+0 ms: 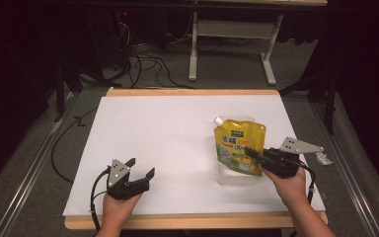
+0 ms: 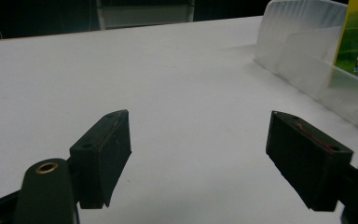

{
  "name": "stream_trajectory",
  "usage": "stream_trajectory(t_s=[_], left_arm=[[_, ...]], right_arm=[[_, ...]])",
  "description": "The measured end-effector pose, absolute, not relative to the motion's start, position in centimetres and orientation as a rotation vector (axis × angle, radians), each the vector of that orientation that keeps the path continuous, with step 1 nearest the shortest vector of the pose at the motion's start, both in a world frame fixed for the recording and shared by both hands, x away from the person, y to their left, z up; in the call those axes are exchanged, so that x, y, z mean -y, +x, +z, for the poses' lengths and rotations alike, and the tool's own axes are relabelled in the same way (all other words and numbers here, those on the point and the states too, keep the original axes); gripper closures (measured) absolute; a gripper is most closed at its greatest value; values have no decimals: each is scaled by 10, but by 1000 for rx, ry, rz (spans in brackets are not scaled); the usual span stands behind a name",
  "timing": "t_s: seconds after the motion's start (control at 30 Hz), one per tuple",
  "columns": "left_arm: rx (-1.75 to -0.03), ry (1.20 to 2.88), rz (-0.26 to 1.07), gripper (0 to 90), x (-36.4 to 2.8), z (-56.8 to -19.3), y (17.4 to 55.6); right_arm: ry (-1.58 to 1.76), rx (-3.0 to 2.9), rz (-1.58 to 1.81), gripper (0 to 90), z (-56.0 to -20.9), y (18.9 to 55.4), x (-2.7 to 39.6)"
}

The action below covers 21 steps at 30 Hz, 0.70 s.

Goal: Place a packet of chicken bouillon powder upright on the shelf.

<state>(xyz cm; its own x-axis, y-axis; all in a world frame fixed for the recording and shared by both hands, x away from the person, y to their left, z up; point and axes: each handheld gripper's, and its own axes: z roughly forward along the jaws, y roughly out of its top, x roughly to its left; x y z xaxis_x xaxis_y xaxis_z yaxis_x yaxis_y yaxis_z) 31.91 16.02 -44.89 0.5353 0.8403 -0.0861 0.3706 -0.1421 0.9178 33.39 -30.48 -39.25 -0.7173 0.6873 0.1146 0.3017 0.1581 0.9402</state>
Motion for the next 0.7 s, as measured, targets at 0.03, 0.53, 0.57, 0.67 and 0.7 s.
stream_trajectory(t_s=[0.03, 0.53, 0.57, 0.67, 0.7], left_arm=[[-1018, 1737, 566, 227, -160, -449, 319], [-1016, 1732, 565, 227, -161, -449, 319], [-1016, 1732, 565, 227, -161, -449, 319], [-1014, 1734, 562, 227, -160, -449, 319], [-1014, 1735, 563, 227, -160, -449, 319]], right_arm=[[949, -2103, 1575, 855, -394, 334, 305], [959, -2088, 1578, 836, -401, 329, 312], [961, -2096, 1572, 836, -401, 328, 313], [959, -2106, 1556, 835, -403, 324, 314], [957, -2110, 1548, 833, -404, 322, 313]])
